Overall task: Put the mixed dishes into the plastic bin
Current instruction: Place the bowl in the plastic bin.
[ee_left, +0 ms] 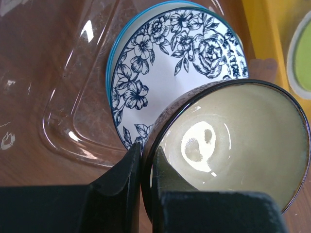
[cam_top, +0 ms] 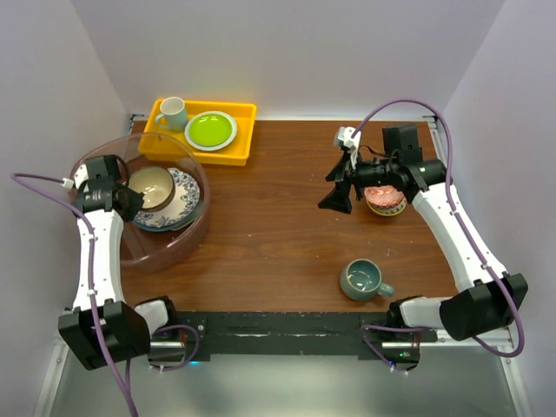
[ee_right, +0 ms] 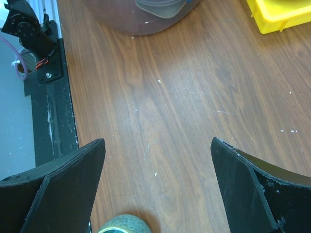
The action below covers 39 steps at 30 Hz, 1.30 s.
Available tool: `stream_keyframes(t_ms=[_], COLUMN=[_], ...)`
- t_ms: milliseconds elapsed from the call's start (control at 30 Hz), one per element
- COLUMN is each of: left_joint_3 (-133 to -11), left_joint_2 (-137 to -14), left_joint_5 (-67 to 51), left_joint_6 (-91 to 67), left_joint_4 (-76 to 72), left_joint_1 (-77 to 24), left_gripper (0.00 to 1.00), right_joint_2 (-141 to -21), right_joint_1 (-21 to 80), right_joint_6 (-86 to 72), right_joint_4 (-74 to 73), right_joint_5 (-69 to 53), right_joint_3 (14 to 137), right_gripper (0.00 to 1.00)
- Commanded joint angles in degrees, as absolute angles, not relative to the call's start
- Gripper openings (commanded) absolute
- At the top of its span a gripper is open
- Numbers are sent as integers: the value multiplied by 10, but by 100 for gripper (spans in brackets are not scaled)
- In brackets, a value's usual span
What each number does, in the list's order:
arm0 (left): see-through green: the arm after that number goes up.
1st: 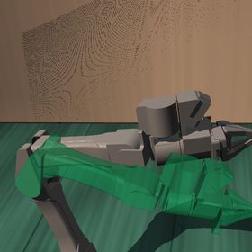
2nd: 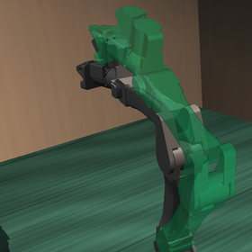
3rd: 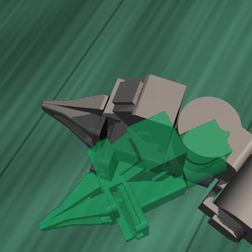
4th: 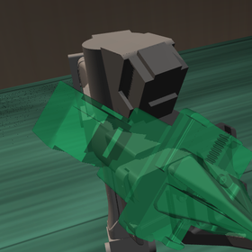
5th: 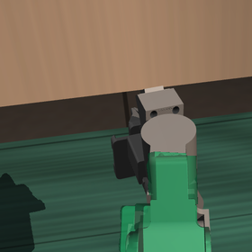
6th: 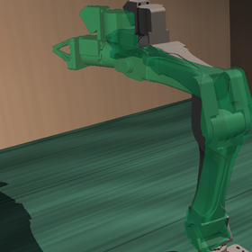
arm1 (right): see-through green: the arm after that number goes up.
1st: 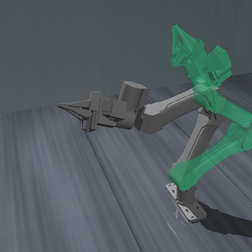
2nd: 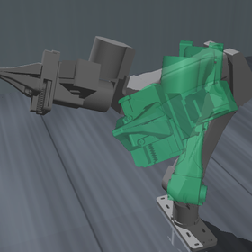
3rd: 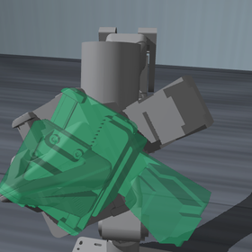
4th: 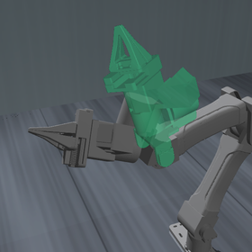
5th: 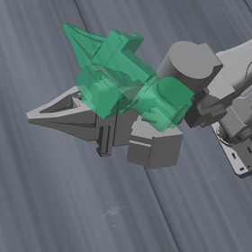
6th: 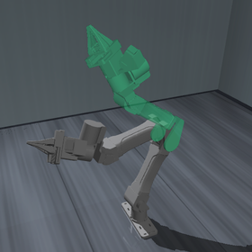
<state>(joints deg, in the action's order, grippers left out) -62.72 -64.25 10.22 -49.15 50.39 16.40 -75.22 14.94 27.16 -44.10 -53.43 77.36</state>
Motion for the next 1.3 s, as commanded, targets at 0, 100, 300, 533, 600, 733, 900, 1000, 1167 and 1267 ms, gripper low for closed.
stream_keyframes(t_ms=[0, 100, 300, 533, 600, 733, 900, 1000, 1167, 1267], left_joint_3=[-632, -636, -644, -656, -658, -668, -678, -679, -685, -686], left_joint_2=[-648, -670, -722, -779, -791, -824, -842, -850, -858, -853], left_joint_5=[83, 76, 39, 13, 15, 20, 32, 34, 46, 55], left_joint_6=[-519, -516, -506, -494, -491, -476, -461, -453, -433, -426], left_joint_4=[428, 411, 383, 352, 349, 349, 348, 350, 359, 361], left_joint_1=[170, 172, 173, 173, 173, 172, 173, 171, 170, 168], left_gripper=[0, 0, 0, 0, 0, 0, 4, 13, 25, 32], right_joint_2=[-737, -738, -738, -738, -738, -737, -742, -743, -744, -744], right_joint_1=[146, 147, 147, 146, 146, 146, 146, 146, 147, 147], right_joint_6=[278, 273, 268, 265, 265, 265, 262, 260, 259, 259], right_joint_4=[-432, -428, -423, -419, -417, -417, -416, -415, -414, -413], right_joint_5=[-529, -529, -524, -524, -525, -525, -527, -527, -528, -527], right_joint_3=[770, 768, 766, 762, 760, 759, 760, 760, 760, 759], right_gripper=[94, 94, 94, 94, 94, 95, 95, 94, 95, 95])
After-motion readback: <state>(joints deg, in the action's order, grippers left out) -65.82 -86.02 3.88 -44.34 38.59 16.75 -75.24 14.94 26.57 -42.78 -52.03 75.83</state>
